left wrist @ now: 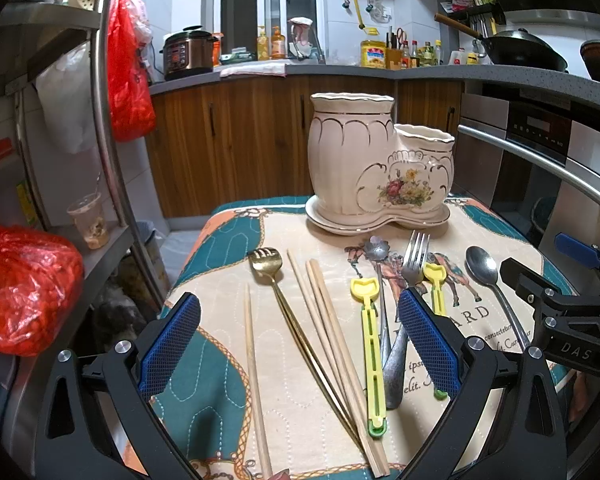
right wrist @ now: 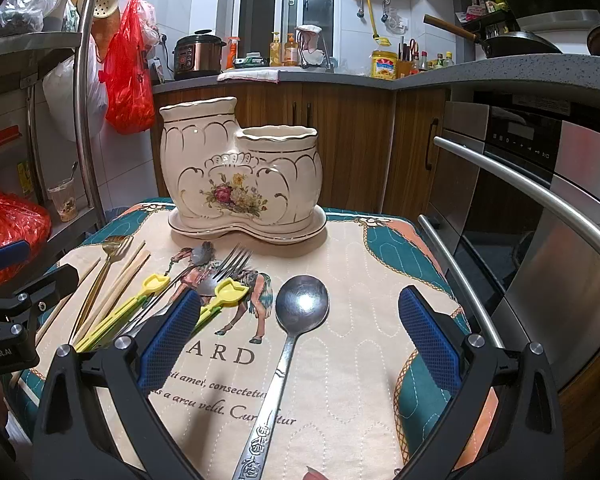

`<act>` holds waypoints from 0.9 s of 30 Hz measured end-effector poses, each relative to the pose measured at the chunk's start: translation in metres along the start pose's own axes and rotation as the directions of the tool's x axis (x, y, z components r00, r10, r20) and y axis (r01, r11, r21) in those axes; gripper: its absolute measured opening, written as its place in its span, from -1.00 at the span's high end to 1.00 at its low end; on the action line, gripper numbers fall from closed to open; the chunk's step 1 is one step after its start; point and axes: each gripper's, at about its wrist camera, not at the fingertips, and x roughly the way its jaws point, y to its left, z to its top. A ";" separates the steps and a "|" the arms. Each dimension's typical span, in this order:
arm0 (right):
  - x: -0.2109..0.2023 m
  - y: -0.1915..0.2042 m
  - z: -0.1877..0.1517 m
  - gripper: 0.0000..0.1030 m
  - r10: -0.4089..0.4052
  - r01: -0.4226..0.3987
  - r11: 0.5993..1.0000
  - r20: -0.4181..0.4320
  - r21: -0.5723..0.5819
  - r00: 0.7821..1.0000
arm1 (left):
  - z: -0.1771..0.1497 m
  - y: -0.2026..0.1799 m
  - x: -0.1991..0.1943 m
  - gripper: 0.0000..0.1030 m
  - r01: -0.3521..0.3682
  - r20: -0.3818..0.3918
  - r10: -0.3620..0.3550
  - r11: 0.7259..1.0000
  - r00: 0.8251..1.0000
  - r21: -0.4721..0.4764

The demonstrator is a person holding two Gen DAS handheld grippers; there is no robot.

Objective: Organize utensils

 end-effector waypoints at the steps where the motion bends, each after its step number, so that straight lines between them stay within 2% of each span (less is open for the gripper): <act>1: 0.000 0.000 0.001 -0.90 0.000 0.000 1.000 0.000 0.000 1.000 | 0.000 0.000 0.000 -0.91 0.001 0.000 -0.001 1.000 1.000 0.000; 27: 0.000 0.001 0.000 -0.90 0.002 -0.002 1.000 -0.004 -0.002 1.000 | 0.001 0.001 0.001 -0.91 -0.002 -0.002 0.002 1.000 1.000 0.001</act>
